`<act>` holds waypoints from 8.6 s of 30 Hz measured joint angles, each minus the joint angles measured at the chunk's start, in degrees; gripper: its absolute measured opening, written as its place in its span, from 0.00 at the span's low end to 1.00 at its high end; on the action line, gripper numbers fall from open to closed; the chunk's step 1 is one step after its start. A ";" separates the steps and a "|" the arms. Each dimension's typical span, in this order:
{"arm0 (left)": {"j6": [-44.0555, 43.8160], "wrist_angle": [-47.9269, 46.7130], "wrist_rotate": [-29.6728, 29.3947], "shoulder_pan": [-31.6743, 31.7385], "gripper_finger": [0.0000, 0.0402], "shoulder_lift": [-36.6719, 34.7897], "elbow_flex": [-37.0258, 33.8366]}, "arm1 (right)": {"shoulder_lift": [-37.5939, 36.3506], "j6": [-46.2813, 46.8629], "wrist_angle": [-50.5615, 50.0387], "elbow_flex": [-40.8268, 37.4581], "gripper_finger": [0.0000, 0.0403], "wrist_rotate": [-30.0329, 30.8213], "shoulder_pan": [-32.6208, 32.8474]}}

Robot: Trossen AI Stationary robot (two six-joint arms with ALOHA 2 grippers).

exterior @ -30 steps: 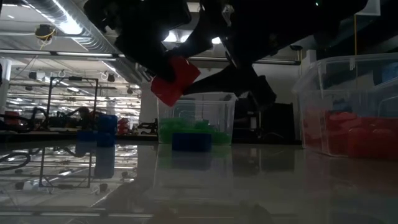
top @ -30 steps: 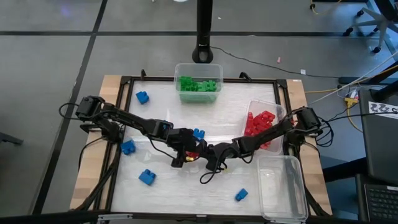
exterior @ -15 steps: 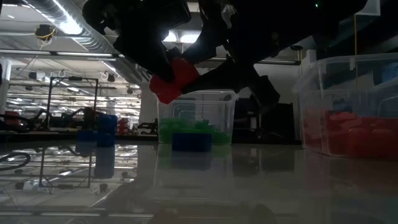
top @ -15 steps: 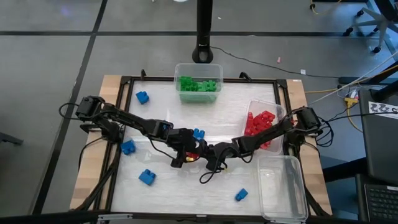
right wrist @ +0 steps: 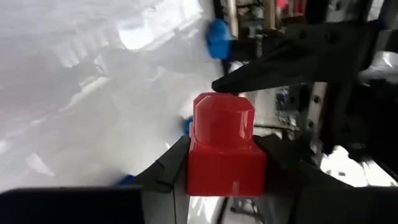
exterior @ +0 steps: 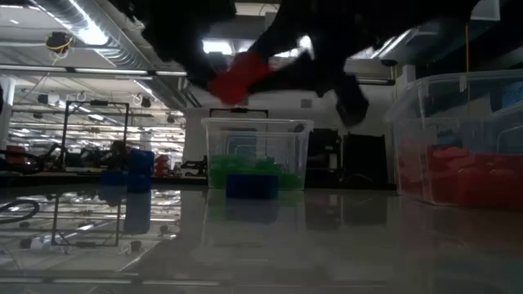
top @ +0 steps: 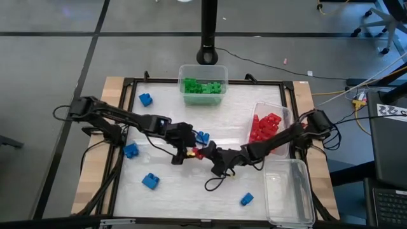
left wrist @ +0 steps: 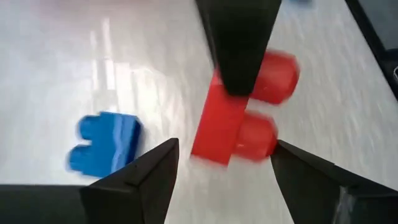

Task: Sort blocks
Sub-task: Put the red game piece into the middle right transparent bin, then put the blue game piece into the bottom right transparent bin

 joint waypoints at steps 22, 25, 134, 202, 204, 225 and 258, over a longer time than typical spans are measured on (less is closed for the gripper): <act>-8.80 45.05 -14.72 -3.56 0.61 -25.53 -37.08 | -36.76 39.05 -49.91 0.00 0.34 25.73 7.34; -8.72 46.91 -14.90 -3.41 0.61 -25.57 -38.72 | -41.57 54.06 -62.23 0.02 0.34 27.11 7.32; -10.45 43.88 -14.96 -3.48 0.61 -25.52 -39.10 | -21.17 70.07 -35.74 -0.52 0.68 -15.35 -4.36; -29.33 6.61 -40.10 -2.88 0.61 -36.22 -33.68 | -14.13 58.63 -21.10 -0.44 0.82 0.49 -8.70; -34.78 0.69 -43.53 -2.02 0.61 -35.85 -33.75 | -11.81 58.51 -19.80 -0.44 0.82 -1.37 -10.33; -40.29 5.50 -39.36 -0.77 0.61 -21.72 -33.60 | 2.85 54.42 -0.97 -0.44 0.82 -6.46 -13.72; -34.17 16.27 -30.92 -8.09 0.61 -21.28 -32.54 | 20.05 61.45 1.41 16.09 0.81 -23.07 -14.53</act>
